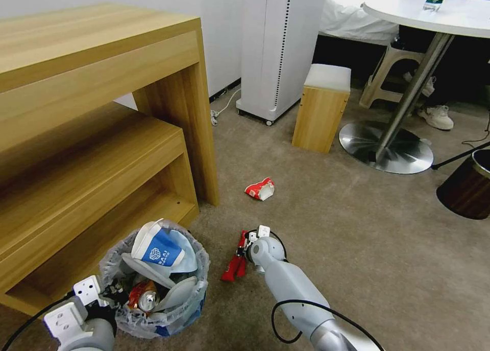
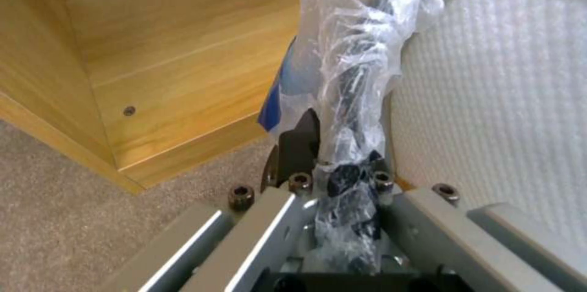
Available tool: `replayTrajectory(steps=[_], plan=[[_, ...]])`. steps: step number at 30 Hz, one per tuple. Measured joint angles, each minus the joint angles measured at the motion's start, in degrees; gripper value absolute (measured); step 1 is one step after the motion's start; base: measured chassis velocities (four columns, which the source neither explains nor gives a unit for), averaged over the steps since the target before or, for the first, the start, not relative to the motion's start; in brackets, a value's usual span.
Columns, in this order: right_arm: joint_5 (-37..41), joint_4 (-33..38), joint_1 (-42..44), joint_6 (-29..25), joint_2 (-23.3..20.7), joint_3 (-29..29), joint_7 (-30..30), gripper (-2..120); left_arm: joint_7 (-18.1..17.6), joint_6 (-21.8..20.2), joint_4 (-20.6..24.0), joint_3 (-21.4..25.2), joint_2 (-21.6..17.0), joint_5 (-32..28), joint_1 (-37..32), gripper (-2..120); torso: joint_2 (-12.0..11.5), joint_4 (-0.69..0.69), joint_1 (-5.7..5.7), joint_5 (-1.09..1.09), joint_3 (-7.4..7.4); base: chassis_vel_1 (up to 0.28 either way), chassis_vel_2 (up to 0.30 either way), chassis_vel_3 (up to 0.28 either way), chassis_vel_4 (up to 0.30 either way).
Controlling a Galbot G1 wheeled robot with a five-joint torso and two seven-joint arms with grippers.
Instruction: Pick up the trash bin and place the garbage on the floor into it.
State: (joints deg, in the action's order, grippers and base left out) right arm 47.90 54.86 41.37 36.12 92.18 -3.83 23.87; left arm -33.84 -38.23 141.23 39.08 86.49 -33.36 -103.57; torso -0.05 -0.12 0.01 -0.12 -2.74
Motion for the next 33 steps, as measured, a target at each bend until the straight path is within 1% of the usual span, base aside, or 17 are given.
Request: replayTrajectory(steps=[1,4,9,11,12,15,16,17,19,20,23,24,27,28,29,32,33], plan=[[0.00,0.00,0.00,0.00,0.00,0.00,0.00,16,0.00,0.00,0.00,0.00,0.00,0.00,0.00,0,0.00,0.00,0.00,0.00,0.00,0.000,0.000,0.000,0.000],[-0.61,1.04,0.56,-0.32,-0.01,0.08,-0.16,1,0.02,0.01,-0.20,-0.02,-0.16,-0.05,0.16,0,0.00,0.00,0.00,0.00,0.00,0.000,0.000,0.000,0.000],[-0.88,3.39,1.61,-0.63,-0.17,0.50,-0.08,0,0.04,0.02,-0.33,-0.06,-0.32,-0.19,0.25,0,0.00,0.00,0.00,0.00,0.00,0.000,0.000,0.000,0.000],[-0.58,8.68,3.95,-0.63,-2.28,1.77,0.42,0,0.06,0.04,-0.64,0.05,-0.55,-0.41,0.40,0,0.00,0.01,0.00,0.01,0.00,0.000,0.000,0.000,0.000],[-0.58,8.68,3.95,-0.63,-2.28,1.77,0.42,0,0.06,0.04,-0.64,0.05,-0.55,-0.41,0.40,0,0.00,0.01,0.00,0.01,0.00,0.000,0.000,0.000,0.000],[-0.76,20.30,8.46,-2.04,-7.85,4.36,0.45,0,0.05,0.05,-1.61,0.04,-0.76,-0.86,0.96,0,0.00,-0.01,0.00,0.01,0.00,0.000,0.000,0.000,0.000],[-0.76,20.30,8.46,-2.04,-7.85,4.36,0.45,0,0.05,0.05,-1.61,0.04,-0.76,-0.86,0.96,0,0.00,-0.01,0.00,0.01,0.00,0.000,0.000,0.000,0.000],[-0.63,23.27,9.51,-2.60,-9.35,4.93,0.07,0,0.04,0.05,-1.91,-0.10,-0.77,-0.97,1.05,0,0.00,-0.01,0.00,0.01,0.00,0.000,0.000,0.000,0.000],[-0.57,33.07,12.30,-4.76,-13.48,5.95,-1.47,0,0.03,0.05,-2.92,-0.80,-0.76,-1.67,1.17,0,0.00,-0.01,0.00,0.01,0.00,0.000,0.000,0.000,0.000],[-0.57,33.07,12.30,-4.76,-13.48,5.95,-1.47,0,0.03,0.05,-2.92,-0.80,-0.76,-1.67,1.17,0,0.00,-0.01,0.00,0.01,0.00,0.000,0.000,0.000,0.000],[-5.34,46.60,14.62,-10.50,-18.53,5.71,-6.74,0,-0.07,-0.14,-3.92,-2.03,-0.73,-2.38,1.49,0,0.00,0.00,0.00,0.02,0.01,0.000,0.000,0.000,0.000],[-5.34,46.60,14.62,-10.50,-18.53,5.71,-6.74,0,-0.07,-0.14,-3.92,-2.03,-0.73,-2.38,1.49,0,0.00,0.00,0.00,0.02,0.01,0.000,0.000,0.000,0.000],[-7.92,55.38,14.83,-15.97,-21.98,4.10,-12.98,0,-0.24,-0.56,-4.48,-3.05,-0.73,-2.98,2.23,0,0.00,-0.01,0.00,-0.01,0.01,0.000,0.000,0.000,0.000],[-8.09,57.03,14.63,-17.61,-22.64,3.77,-14.92,0,-0.28,-0.61,-4.68,-3.26,-0.75,-3.03,2.46,0,0.01,-0.01,0.00,0.01,0.01,0.000,0.000,0.000,0.000],[-8.09,57.03,14.63,-17.61,-22.64,3.77,-14.92,0,-0.28,-0.61,-4.68,-3.26,-0.75,-3.03,2.46,0,0.01,-0.01,0.00,0.01,0.01,0.000,0.000,0.000,0.000],[-10.49,59.20,12.95,-28.82,-23.70,3.59,-27.75,0,-0.35,-0.68,-5.26,-4.28,-0.69,-3.02,3.19,0,0.01,0.00,0.00,-0.01,0.00,0.000,0.000,0.000,0.000],[-10.49,59.20,12.95,-28.82,-23.70,3.59,-27.75,0,-0.35,-0.68,-5.26,-4.28,-0.69,-3.02,3.19,0,0.01,0.00,0.00,-0.01,0.00,0.000,0.000,0.000,0.000]])
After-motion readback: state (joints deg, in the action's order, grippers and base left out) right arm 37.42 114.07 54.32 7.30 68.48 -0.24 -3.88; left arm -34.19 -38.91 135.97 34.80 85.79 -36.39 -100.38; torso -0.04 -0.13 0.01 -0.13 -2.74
